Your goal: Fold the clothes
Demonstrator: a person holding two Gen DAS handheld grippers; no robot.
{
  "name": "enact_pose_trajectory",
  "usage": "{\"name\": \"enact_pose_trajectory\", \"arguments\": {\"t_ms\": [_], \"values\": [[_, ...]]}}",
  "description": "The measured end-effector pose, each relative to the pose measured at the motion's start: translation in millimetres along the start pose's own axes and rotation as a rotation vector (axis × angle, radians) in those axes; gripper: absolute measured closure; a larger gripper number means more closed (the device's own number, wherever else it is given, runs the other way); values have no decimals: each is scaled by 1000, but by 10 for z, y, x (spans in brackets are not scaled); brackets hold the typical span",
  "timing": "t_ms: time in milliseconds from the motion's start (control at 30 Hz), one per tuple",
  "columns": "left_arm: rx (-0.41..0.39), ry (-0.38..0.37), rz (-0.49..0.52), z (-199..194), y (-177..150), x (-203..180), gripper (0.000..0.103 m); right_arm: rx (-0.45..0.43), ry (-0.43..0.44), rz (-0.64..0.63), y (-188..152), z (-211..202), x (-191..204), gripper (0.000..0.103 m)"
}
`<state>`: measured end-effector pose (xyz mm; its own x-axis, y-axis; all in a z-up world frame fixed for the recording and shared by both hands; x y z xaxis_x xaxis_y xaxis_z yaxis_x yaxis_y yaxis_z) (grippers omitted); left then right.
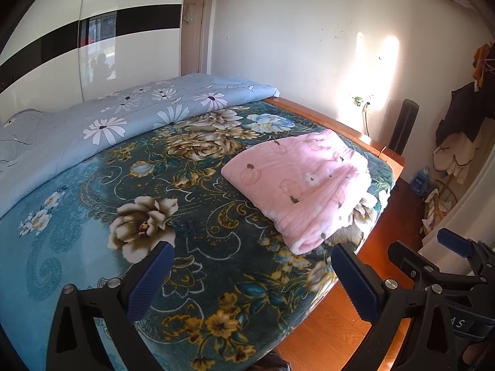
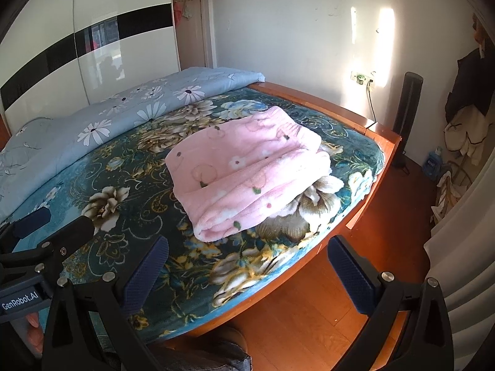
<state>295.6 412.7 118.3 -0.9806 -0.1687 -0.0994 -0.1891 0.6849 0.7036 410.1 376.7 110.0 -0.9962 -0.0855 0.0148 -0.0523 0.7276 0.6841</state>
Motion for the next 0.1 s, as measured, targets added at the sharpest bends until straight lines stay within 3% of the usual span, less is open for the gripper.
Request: {"name": "enact_pose_trajectory", "arguments": {"t_ms": [100], "values": [[-7,15,11,-19,-19,-23,0,4,-5,-1,-15,-5,-2,0]]}}
Point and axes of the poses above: each gripper's, at about its wrist camera, not at the fingertips, and z roughly the way its jaws point, x to its left, y to its top, the point moved 3 cm from there along z, roughly the way its jaws point, and after that the axes turned 4 degrees about x, right-handed, at the moved point
